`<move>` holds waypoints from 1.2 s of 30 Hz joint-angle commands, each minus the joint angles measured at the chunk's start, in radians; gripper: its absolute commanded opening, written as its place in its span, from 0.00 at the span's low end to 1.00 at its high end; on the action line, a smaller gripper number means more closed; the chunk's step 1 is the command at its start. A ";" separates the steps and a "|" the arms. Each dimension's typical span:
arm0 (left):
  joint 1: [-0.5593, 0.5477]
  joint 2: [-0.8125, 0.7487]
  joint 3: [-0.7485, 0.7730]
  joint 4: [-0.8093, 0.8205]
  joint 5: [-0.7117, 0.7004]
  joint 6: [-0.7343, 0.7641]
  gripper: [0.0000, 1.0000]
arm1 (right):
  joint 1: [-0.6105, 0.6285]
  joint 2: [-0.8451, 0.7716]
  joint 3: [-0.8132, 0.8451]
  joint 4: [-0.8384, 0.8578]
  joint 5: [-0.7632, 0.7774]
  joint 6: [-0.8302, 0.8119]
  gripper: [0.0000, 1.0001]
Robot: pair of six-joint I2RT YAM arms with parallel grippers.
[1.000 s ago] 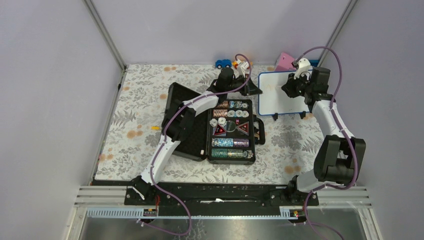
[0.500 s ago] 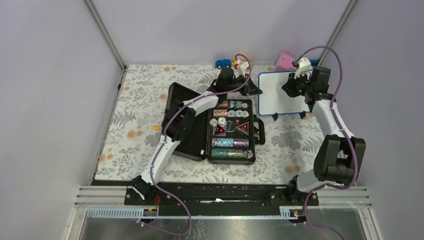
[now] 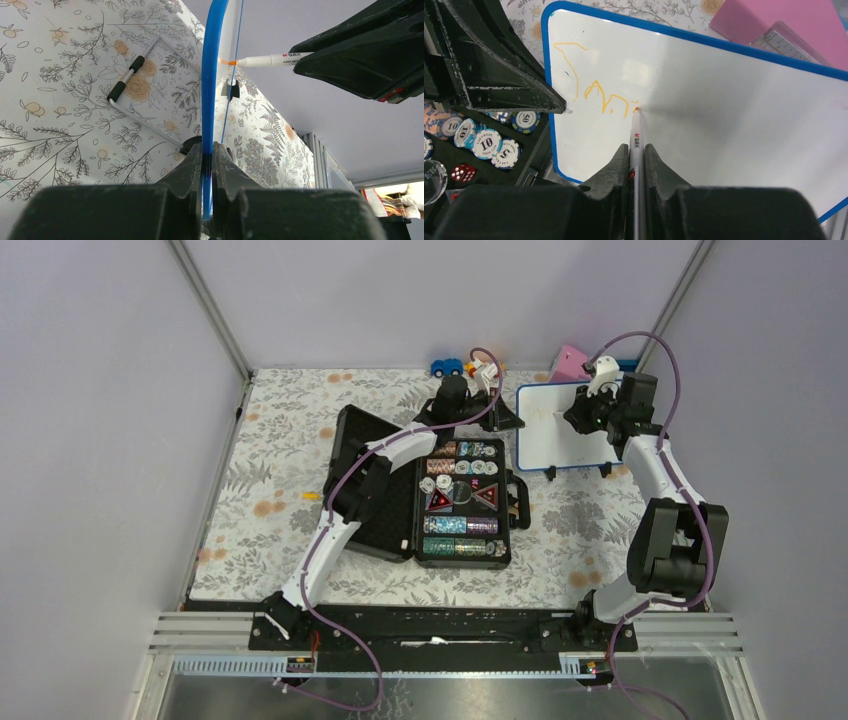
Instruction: Write a sentence on the whiteboard
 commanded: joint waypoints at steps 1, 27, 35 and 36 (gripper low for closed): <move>-0.007 0.003 -0.009 0.035 0.024 -0.007 0.00 | -0.004 0.017 0.051 0.079 0.043 -0.008 0.00; -0.007 0.000 -0.012 0.036 0.024 -0.007 0.00 | -0.006 -0.014 -0.014 0.018 0.017 -0.062 0.00; -0.007 0.000 -0.011 0.036 0.022 -0.007 0.00 | -0.006 -0.046 -0.053 0.012 0.011 -0.072 0.00; -0.007 -0.001 -0.011 0.036 0.022 -0.007 0.00 | -0.006 -0.048 -0.056 0.009 0.011 -0.073 0.00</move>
